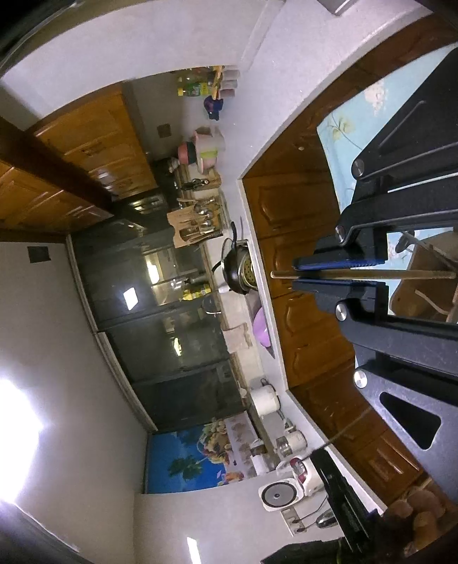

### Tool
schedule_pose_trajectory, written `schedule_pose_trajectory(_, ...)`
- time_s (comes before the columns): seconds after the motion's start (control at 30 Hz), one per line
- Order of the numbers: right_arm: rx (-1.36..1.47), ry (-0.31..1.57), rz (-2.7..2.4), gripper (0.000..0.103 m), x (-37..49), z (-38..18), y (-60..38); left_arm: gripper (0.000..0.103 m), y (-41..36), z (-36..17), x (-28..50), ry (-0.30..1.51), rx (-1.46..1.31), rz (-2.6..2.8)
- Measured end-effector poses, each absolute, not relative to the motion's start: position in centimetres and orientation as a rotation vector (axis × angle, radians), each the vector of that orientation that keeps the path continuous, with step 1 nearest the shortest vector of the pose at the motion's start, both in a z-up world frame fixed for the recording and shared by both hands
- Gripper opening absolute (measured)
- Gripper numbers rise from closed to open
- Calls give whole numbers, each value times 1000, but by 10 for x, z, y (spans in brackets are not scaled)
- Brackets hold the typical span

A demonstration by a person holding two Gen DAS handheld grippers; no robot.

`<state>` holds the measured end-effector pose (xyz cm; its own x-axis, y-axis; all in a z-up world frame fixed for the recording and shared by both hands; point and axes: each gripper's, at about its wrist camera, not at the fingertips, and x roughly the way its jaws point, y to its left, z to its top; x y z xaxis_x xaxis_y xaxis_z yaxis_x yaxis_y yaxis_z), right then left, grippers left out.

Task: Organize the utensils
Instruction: 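Lift both held chopsticks over the wooden holder and lower them in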

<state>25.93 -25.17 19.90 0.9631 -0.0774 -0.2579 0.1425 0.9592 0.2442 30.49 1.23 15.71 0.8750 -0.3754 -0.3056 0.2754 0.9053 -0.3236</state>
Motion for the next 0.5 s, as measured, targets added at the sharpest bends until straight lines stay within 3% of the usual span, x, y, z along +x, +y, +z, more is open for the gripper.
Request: schedule_pose_trajectory(0.5, 332, 315, -159, 5, 266, 122, -260, 0, -14, 79, 355, 541, -307, -298)
